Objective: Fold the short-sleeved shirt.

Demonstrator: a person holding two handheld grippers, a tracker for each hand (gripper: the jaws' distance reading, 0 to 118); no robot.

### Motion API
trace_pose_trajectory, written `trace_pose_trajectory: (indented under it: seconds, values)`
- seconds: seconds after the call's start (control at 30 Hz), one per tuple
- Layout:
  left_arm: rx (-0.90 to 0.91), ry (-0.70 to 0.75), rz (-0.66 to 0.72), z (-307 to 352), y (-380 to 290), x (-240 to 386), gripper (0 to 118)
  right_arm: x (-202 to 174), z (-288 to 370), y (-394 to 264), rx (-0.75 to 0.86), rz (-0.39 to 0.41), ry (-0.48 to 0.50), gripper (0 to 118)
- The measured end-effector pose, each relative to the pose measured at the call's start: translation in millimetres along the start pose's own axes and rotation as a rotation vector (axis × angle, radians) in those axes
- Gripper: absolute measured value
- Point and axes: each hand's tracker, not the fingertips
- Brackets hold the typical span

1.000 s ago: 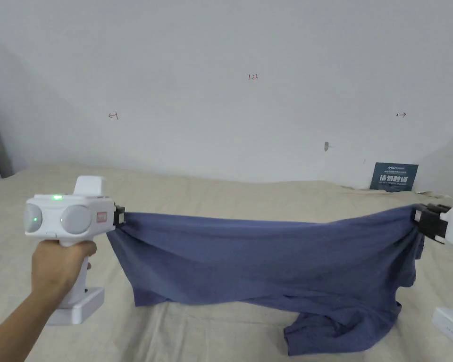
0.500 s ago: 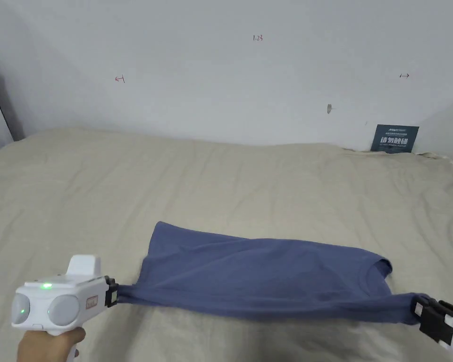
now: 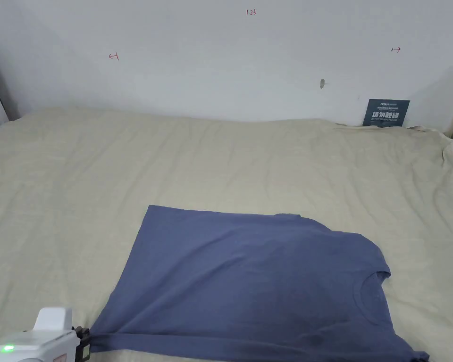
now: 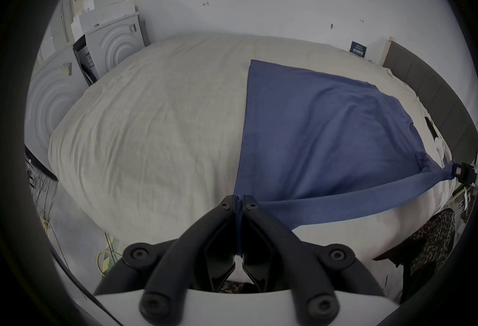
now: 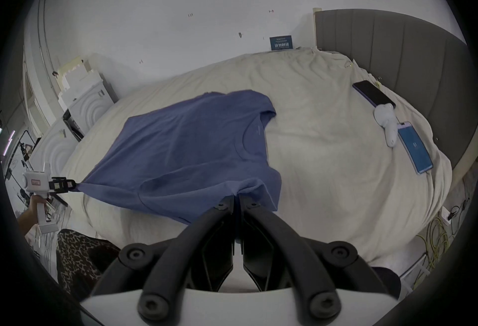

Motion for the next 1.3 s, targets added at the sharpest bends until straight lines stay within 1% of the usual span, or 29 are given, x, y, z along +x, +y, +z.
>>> trace_pose_trajectory:
  seconds: [0.1,0.2,0.3,0.4,0.43,0.47,0.53,0.57,0.6,0.63,0.7,0.73,0.83,0.9,1.0,1.07,1.13,1.2,1.23,1.27,1.3]
  values:
    - [-0.034,0.001,0.004,-7.9,-14.3,3.4,0,6.1,-9.6,-10.2,-0.030,-0.028,-0.026,2]
    - [-0.062,0.023,-0.020,-21.8,-23.9,8.7,0,8.0,-29.1,-17.8,-0.081,-0.046,-0.071,2]
    - [-0.105,0.042,-0.001,-36.2,-27.5,12.0,0,12.0,-51.8,-27.1,-0.149,-0.095,-0.116,2]
    - [-0.104,0.062,0.021,-43.3,-30.5,12.4,1,12.2,-69.5,-38.4,-0.212,-0.098,-0.158,2]
    - [-0.105,0.069,0.023,-43.1,-29.7,13.6,3,12.6,-72.7,-40.8,-0.229,-0.100,-0.162,2]
    - [-0.107,0.075,0.021,-42.2,-28.8,15.0,5,8.8,-71.3,-42.4,-0.211,-0.101,-0.158,2]
    - [-0.119,0.084,0.001,-41.5,-27.3,14.9,18,6.6,-67.1,-36.0,-0.208,-0.097,-0.164,3]
    - [-0.126,0.093,0.001,-41.6,-26.2,15.0,30,6.4,-66.3,-32.3,-0.214,-0.088,-0.163,5]
    - [-0.136,0.109,0.004,-41.1,-23.9,15.6,53,4.0,-63.7,-29.0,-0.222,-0.074,-0.158,18]
    - [-0.148,0.133,0.003,-40.1,-21.1,16.1,72,1.4,-60.5,-24.4,-0.228,-0.049,-0.164,38]
    - [-0.133,0.154,0.009,-34.4,-15.0,16.2,102,-4.7,-52.5,-13.6,-0.198,0.005,-0.187,88]
    - [-0.100,0.148,0.014,-28.8,-9.7,16.4,107,-4.5,-49.4,-8.9,-0.166,0.019,-0.184,96]
    - [0.033,0.092,0.037,-0.4,14.5,20.1,108,-15.8,-28.2,20.4,-0.055,0.049,-0.146,97]
    - [0.110,0.061,0.063,18.3,35.3,23.7,108,-30.9,-10.0,44.1,0.014,0.056,-0.115,97]
    - [0.217,0.023,0.064,49.7,63.4,35.3,108,-52.4,14.1,74.6,0.157,0.094,-0.109,97]
    - [0.283,0.031,0.056,68.8,77.6,46.2,108,-64.6,26.6,88.8,0.236,0.117,-0.112,96]
    - [0.359,0.046,0.055,81.8,86.6,52.9,108,-80.6,39.2,99.3,0.298,0.134,-0.130,96]
    - [0.417,0.045,0.056,88.8,92.2,55.3,107,-92.0,46.9,104.8,0.349,0.175,-0.151,95]
    - [0.440,0.049,0.055,91.7,92.6,57.0,104,-96.5,49.3,104.8,0.376,0.195,-0.165,92]
    - [0.468,0.048,0.054,94.7,91.6,58.8,100,-101.0,52.3,106.2,0.399,0.207,-0.182,86]
    - [0.494,0.050,0.050,97.3,89.8,60.5,89,-104.8,54.4,106.2,0.411,0.219,-0.188,73]
